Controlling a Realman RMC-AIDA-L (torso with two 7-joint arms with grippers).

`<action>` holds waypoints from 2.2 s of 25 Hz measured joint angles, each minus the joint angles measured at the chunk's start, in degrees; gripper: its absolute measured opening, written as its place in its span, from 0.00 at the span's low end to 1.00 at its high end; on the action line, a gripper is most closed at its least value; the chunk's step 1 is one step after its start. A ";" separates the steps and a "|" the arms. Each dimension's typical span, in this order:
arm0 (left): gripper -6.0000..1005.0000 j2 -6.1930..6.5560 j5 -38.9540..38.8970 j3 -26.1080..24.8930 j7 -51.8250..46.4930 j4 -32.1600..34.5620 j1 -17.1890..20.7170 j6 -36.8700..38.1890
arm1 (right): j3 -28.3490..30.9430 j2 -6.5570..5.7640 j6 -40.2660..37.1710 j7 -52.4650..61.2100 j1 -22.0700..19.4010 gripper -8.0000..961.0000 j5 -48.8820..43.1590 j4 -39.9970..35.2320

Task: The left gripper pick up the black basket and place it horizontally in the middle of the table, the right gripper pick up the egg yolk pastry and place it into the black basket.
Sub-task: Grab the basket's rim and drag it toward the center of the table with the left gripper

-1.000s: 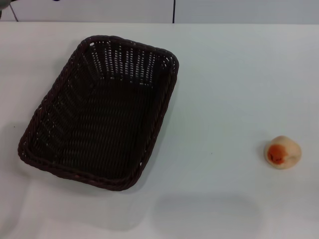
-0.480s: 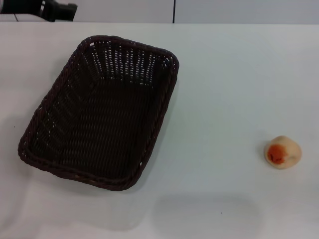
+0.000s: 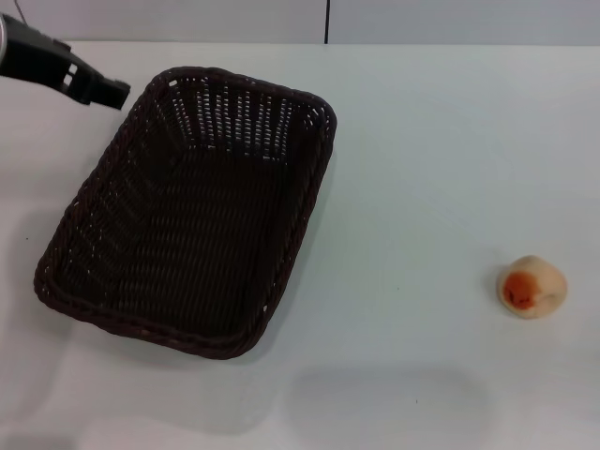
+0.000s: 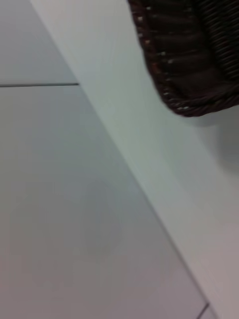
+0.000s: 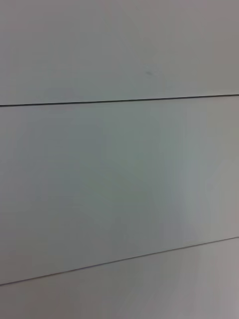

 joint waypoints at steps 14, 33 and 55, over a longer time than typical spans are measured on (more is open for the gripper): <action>0.78 -0.21 3.04 7.08 -5.17 4.71 -1.39 -2.92 | 0.00 0.00 0.65 0.00 0.01 0.81 -0.13 0.00; 0.78 0.03 5.60 9.08 -6.69 17.22 -6.50 -0.32 | 0.00 0.00 0.66 0.00 -0.01 0.81 -0.13 0.00; 0.56 1.20 5.72 6.77 -6.92 21.63 -8.57 1.49 | -0.09 0.00 0.65 0.00 -0.16 0.81 -0.14 -0.13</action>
